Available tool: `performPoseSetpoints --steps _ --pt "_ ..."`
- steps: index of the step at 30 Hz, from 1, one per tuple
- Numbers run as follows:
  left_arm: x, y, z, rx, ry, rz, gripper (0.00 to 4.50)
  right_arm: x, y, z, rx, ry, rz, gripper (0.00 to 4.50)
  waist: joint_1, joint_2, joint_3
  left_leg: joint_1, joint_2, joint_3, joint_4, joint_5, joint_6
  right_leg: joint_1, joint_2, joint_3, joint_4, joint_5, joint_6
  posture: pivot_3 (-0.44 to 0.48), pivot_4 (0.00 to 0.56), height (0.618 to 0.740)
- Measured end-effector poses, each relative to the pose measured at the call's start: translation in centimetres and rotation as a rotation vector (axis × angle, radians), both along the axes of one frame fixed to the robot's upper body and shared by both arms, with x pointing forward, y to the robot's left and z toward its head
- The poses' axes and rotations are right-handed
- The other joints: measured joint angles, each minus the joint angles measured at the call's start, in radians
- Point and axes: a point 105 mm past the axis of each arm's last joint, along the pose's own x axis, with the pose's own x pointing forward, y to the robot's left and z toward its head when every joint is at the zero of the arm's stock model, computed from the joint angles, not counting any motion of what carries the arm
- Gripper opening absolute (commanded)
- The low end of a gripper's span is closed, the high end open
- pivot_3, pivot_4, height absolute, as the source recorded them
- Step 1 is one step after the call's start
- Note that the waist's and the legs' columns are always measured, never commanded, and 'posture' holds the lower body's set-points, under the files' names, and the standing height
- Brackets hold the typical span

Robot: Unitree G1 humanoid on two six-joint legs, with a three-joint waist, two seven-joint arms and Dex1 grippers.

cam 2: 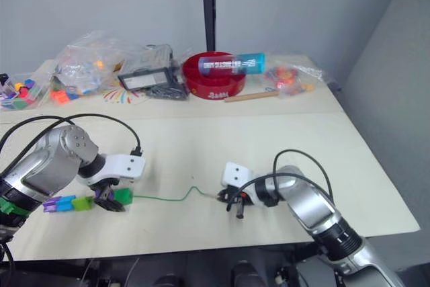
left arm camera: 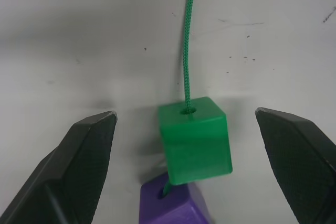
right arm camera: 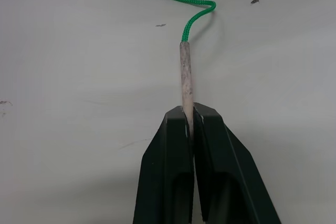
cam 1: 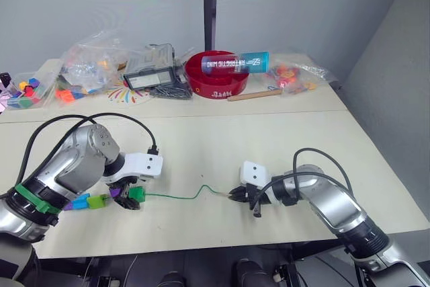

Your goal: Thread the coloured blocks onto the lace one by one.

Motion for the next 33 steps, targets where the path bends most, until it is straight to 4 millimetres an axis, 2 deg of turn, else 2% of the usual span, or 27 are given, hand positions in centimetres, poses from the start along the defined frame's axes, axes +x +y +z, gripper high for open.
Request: performPoseSetpoints --steps 21,24,31,33 --pt "0.0 0.5 -0.3 0.028 -0.022 -0.02 4.45 -0.3 0.0 -0.2 0.001 0.011 -0.008 0.0 -0.003 0.0 0.0 0.002 0.0 0.0 0.0 0.0 0.0 0.002 0.0 0.0 0.001 0.0 0.0 0.0 0.15 0.731" --pt "0.1 0.6 -0.3 0.033 -0.023 -0.02 3.66 -0.2 0.0 -0.2 0.003 0.009 -0.011 0.0 -0.003 0.0 0.0 0.002 0.0 0.0 0.0 0.0 0.0 0.002 0.0 0.001 0.002 0.0 0.0 0.0 0.15 0.731" --pt "0.5 1.3 -0.3 0.055 -0.034 -0.015 1.29 -0.4 0.0 -0.2 0.008 0.011 -0.014 0.0 -0.005 0.0 0.0 0.002 0.0 0.0 0.0 0.0 0.0 0.002 0.0 0.001 0.001 0.0 0.0 0.0 0.15 0.731" --pt "0.5 1.3 -0.3 0.053 -0.032 -0.014 1.2 -0.3 0.0 -0.2 0.008 0.01 -0.016 0.0 -0.004 0.0 0.0 0.002 0.0 0.0 0.0 0.0 0.0 0.002 0.0 0.001 0.002 0.0 0.0 0.0 0.15 0.731"
